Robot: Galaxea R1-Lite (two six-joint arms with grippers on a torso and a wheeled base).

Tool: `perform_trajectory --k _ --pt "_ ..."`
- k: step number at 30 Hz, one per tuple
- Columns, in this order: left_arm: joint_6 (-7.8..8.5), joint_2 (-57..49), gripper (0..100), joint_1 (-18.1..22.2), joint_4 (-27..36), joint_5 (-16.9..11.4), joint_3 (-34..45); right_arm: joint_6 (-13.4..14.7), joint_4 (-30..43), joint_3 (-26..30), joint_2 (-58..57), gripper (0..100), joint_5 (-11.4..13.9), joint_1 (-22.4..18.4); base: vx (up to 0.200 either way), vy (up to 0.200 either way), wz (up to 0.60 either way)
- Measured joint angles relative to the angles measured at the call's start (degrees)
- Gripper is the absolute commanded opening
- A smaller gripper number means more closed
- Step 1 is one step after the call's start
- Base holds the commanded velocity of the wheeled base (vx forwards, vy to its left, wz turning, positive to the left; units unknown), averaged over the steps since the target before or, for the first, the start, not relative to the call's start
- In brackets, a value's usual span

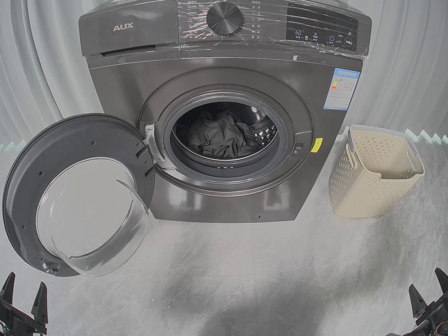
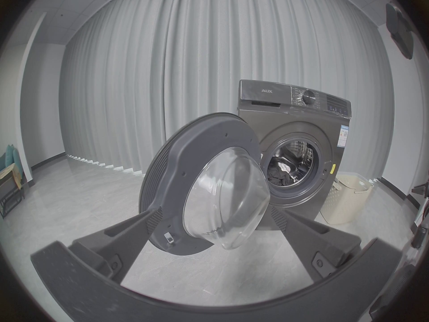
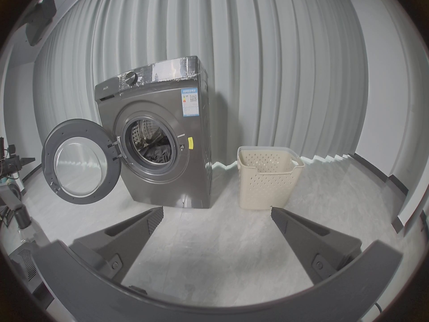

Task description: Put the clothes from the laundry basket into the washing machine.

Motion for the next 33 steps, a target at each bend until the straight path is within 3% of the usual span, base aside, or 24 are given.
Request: perform_trajectory --k 2,6,10,13,22,25,33 --pt "-0.44 -1.13 100 0.72 0.52 -0.13 0.00 -0.04 -0.13 0.00 -1.11 100 0.17 -0.80 0.000 0.000 0.00" --pt "0.67 -2.65 100 0.90 1.89 0.73 0.00 -0.09 -0.24 0.00 -2.56 100 0.01 -1.93 0.000 0.000 0.00" --pt "-0.67 -3.34 100 0.90 2.26 -2.44 0.00 -1.11 -0.24 0.00 -3.23 100 1.41 -2.13 0.000 0.000 0.00" --pt "-1.18 -3.58 100 0.85 2.34 -2.99 0.00 -1.58 -0.33 0.00 -3.47 100 2.93 -2.13 -0.200 0.200 0.00" --pt "-1.46 -3.83 100 0.84 2.36 -2.99 0.00 -1.45 -0.49 0.00 -3.67 100 2.97 -2.22 -0.200 0.200 0.00" --pt "-1.46 -3.83 100 0.79 2.36 -2.94 0.00 -1.45 -0.52 0.00 -3.69 100 3.00 -2.24 0.000 0.200 0.00" --pt "-1.57 -3.83 100 0.79 2.36 -2.94 0.00 -1.41 -0.49 0.00 -3.69 100 2.95 -2.22 -0.125 0.000 0.00"
